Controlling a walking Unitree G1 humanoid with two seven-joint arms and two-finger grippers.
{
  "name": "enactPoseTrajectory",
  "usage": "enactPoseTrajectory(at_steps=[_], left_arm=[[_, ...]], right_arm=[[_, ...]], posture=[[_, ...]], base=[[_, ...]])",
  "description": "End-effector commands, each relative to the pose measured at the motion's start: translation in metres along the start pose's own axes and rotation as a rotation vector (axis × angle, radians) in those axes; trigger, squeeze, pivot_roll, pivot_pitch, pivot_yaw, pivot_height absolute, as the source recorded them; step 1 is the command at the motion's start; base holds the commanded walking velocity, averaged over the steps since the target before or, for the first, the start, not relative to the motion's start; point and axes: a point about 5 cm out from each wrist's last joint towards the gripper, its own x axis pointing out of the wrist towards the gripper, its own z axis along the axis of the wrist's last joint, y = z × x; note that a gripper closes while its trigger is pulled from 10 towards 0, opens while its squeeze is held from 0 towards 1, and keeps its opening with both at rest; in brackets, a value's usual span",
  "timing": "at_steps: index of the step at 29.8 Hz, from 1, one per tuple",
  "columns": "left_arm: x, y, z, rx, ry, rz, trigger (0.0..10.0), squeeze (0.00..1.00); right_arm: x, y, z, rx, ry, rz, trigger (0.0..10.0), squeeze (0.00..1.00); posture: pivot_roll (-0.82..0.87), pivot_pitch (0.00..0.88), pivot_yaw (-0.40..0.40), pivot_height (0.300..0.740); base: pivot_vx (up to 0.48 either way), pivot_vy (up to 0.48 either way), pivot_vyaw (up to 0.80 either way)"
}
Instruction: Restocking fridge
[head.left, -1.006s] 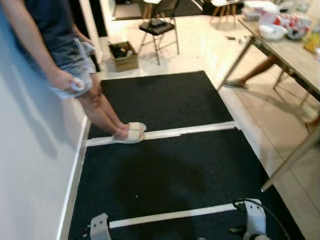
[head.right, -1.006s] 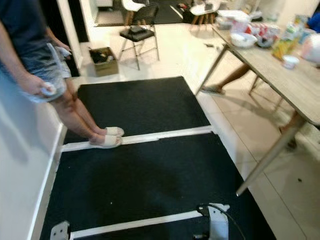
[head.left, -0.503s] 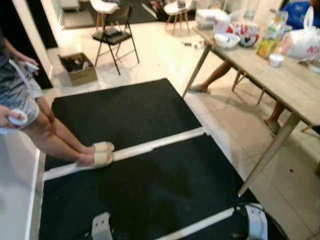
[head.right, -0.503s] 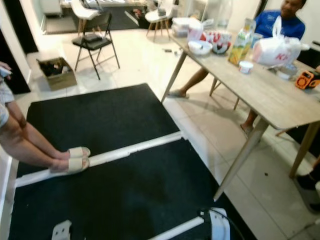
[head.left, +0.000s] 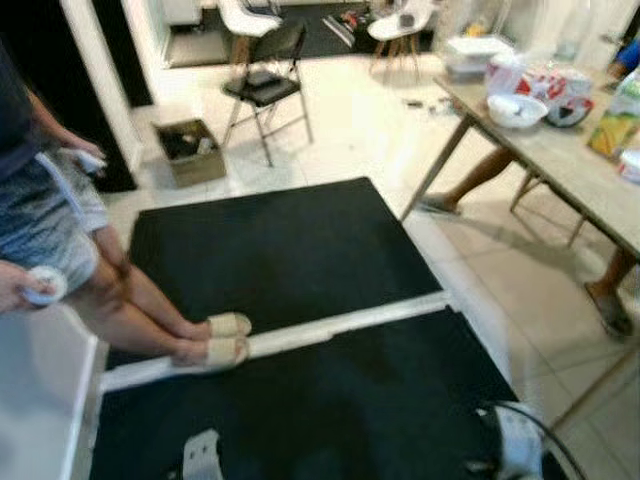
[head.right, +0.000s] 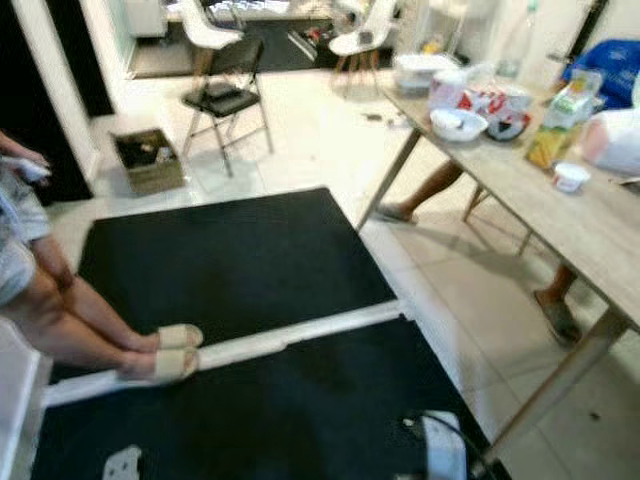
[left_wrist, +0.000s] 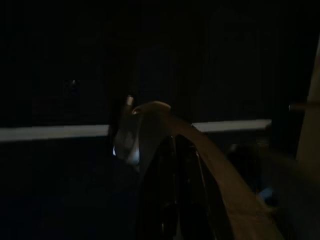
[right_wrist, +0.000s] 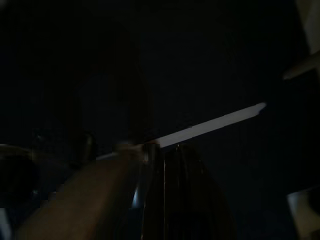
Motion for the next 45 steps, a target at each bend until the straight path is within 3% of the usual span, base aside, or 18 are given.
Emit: enactPoseTrajectory(at_steps=[1, 45], left_arm=[[0.0012, -0.0041, -0.0015, 0.003, 0.009, -0.01, 10.0, 0.0], [-0.0003, 0.0005, -0.0017, 0.029, 0.019, -0.001, 10.0, 0.0]], right_arm=[[-0.0017, -0.007, -0.0007, -0.008, 0.005, -0.022, 10.0, 0.0], [-0.0008, -0.003, -0.0041, -0.013, 0.017, -0.013, 10.0, 0.0]], posture=[[-0.04, 0.0, -0.003, 0.74], [-0.02, 0.0, 0.001, 0.74]], base=[[0.48, 0.0, -0.76], [0.48, 0.0, -0.76]])
